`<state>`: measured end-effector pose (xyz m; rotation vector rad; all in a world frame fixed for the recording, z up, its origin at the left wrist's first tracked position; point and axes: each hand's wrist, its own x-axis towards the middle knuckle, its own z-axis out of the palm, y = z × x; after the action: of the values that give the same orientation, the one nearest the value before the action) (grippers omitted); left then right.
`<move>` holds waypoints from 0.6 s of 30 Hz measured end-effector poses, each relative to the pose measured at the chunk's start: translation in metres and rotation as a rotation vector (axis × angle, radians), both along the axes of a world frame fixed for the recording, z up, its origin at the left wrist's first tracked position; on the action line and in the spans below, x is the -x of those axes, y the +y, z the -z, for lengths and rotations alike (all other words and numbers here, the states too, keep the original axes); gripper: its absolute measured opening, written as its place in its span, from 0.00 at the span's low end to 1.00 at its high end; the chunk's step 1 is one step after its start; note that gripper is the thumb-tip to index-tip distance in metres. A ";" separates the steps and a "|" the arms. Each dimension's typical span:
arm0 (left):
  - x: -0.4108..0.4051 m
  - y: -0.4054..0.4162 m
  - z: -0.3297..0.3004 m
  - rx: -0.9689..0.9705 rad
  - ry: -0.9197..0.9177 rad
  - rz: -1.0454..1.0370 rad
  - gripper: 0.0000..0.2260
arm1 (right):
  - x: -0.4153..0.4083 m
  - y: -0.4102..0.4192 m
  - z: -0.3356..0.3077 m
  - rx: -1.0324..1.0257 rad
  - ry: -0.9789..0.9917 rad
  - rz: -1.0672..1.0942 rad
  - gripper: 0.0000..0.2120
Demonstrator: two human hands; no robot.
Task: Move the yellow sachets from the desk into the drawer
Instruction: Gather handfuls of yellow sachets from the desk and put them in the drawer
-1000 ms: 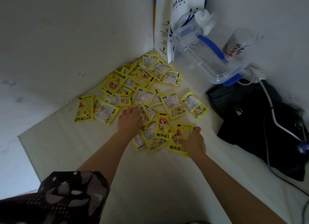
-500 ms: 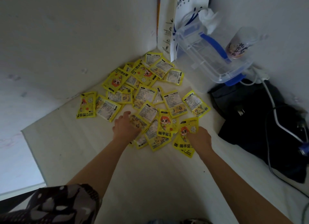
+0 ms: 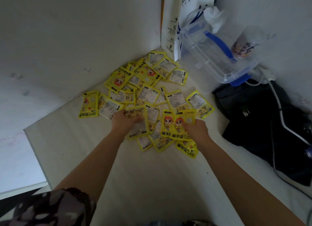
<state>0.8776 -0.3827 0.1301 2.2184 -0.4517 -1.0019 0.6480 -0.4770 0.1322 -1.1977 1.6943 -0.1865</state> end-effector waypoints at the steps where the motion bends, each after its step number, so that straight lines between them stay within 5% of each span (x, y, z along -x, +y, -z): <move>1: 0.003 -0.007 -0.002 0.023 0.046 -0.013 0.19 | -0.004 0.000 0.002 -0.004 -0.004 -0.004 0.10; 5: 0.014 -0.032 0.001 0.030 0.026 0.114 0.16 | -0.019 -0.002 0.010 -0.018 0.042 -0.068 0.14; 13: 0.023 -0.049 0.017 -0.172 -0.270 0.323 0.28 | -0.029 0.001 0.021 0.024 0.343 -0.271 0.27; 18: 0.032 -0.048 0.017 -0.213 -0.264 0.334 0.35 | -0.038 0.004 0.013 0.011 0.418 -0.312 0.27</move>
<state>0.8458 -0.4312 0.1131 2.5360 -0.8937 -0.9617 0.6865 -0.4727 0.1195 -1.5689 1.8262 0.2635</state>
